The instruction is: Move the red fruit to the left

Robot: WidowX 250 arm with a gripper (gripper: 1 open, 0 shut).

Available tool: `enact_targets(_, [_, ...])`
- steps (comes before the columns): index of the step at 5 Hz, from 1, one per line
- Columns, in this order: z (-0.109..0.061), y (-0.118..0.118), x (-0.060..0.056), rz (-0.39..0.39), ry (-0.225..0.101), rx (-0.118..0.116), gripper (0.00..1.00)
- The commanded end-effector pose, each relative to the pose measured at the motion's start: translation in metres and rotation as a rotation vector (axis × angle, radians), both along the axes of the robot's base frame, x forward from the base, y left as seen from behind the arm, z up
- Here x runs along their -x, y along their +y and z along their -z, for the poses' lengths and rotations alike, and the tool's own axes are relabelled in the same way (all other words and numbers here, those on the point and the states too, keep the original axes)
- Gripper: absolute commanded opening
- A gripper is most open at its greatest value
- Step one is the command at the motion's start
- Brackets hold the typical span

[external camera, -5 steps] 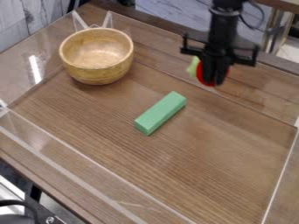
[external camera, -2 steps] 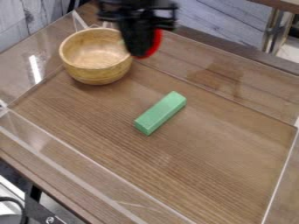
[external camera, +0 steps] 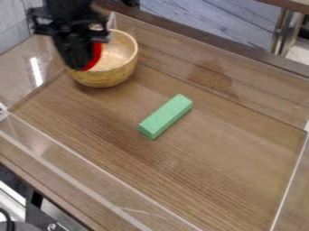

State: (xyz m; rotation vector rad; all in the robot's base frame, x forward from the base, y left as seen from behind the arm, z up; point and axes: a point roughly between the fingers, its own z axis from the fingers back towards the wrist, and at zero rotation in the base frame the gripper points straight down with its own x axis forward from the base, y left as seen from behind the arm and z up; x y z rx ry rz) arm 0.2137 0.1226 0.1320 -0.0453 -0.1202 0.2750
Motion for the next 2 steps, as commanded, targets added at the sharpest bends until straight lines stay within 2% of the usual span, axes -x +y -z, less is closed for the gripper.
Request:
enact_targets(1, [0.008,0.017,0.006,-0.030,-0.021,-0.037,0.00])
enact_targets(2, [0.032,0.026,0.006,-0.065,-0.005,-0.043,0.00])
